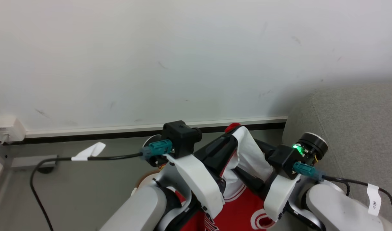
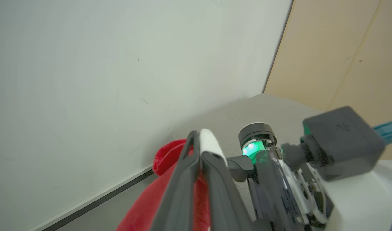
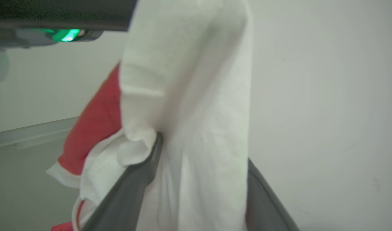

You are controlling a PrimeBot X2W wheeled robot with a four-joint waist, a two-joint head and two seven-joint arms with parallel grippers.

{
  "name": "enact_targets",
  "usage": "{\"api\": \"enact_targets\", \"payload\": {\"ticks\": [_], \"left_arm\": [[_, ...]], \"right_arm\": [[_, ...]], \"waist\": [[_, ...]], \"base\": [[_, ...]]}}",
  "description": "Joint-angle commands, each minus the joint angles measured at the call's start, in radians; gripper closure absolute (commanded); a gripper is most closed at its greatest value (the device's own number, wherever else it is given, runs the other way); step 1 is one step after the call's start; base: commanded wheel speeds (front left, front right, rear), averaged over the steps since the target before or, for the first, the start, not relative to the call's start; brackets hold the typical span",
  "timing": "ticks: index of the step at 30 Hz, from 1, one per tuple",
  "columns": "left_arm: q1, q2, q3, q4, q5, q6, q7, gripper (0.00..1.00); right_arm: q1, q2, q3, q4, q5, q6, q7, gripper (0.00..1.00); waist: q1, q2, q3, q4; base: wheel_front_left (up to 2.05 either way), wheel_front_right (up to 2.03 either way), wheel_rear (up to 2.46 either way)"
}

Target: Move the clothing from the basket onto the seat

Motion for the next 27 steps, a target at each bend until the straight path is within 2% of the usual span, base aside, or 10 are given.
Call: {"api": "enact_targets", "payload": {"ticks": [1, 10, 11, 12, 20, 21, 23, 24, 25, 27], "left_arm": [[-0.003, -0.002, 0.0, -0.006, -0.01, -0.002, 0.001, 1.0], [-0.016, -0.025, -0.023, 0.006, -0.02, -0.005, -0.013, 1.0], [-0.017, -0.026, -0.023, 0.006, -0.021, -0.004, -0.015, 1.0], [-0.019, -0.027, -0.022, 0.008, -0.02, -0.003, -0.017, 1.0], [-0.018, -0.009, -0.001, 0.036, -0.011, 0.016, -0.03, 1.0], [-0.018, -0.009, 0.001, 0.04, -0.009, 0.019, -0.036, 0.96], [-0.018, -0.004, 0.004, 0.049, -0.001, 0.024, -0.042, 0.62], [-0.018, -0.002, 0.004, 0.054, 0.0, 0.024, -0.045, 0.25], [-0.017, 0.0, 0.005, 0.059, 0.002, 0.024, -0.05, 0.0], [-0.012, 0.004, 0.005, 0.069, 0.007, 0.027, -0.055, 0.0]], "right_arm": [[-0.021, -0.005, 0.008, 0.013, 0.016, -0.002, -0.006, 0.0], [-0.06, 0.029, 0.083, 0.126, 0.131, -0.002, -0.019, 0.0], [-0.058, 0.034, 0.088, 0.137, 0.146, -0.002, -0.023, 0.85], [-0.057, 0.038, 0.09, 0.147, 0.158, -0.002, -0.027, 1.0], [-0.076, 0.051, 0.121, 0.188, 0.212, -0.002, -0.066, 1.0], [-0.081, 0.051, 0.12, 0.193, 0.216, -0.002, -0.074, 1.0], [-0.089, 0.048, 0.117, 0.201, 0.221, -0.002, -0.085, 1.0], [-0.091, 0.047, 0.115, 0.203, 0.225, -0.002, -0.092, 1.0], [-0.092, 0.045, 0.109, 0.206, 0.227, -0.002, -0.099, 1.0], [-0.1, 0.042, 0.1, 0.211, 0.231, -0.002, -0.11, 1.0]], "waist": [[0.0, -0.0001, 0.0, 0.001], [0.0, -0.0001, -0.003, 0.005], [0.0, -0.0001, -0.002, 0.006], [0.0, -0.0001, -0.001, 0.006], [0.0, -0.0001, 0.005, -0.005], [0.0, -0.0001, 0.006, -0.007], [0.0, -0.0001, 0.006, -0.011], [0.0, -0.0001, 0.007, -0.012], [0.0, -0.0001, 0.007, -0.014], [0.0, -0.0001, 0.007, -0.021]], "base": [[0.0, 0.0, 0.0], [0.0, 0.0, 0.0], [0.0, 0.0, 0.0], [0.0, 0.0, 0.0], [0.0, 0.0, 0.0], [0.0, 0.0, 0.0], [0.0, 0.0, 0.0], [0.0, 0.0, 0.0], [0.0, 0.0, 0.0], [0.0, 0.0, 0.0]]}}
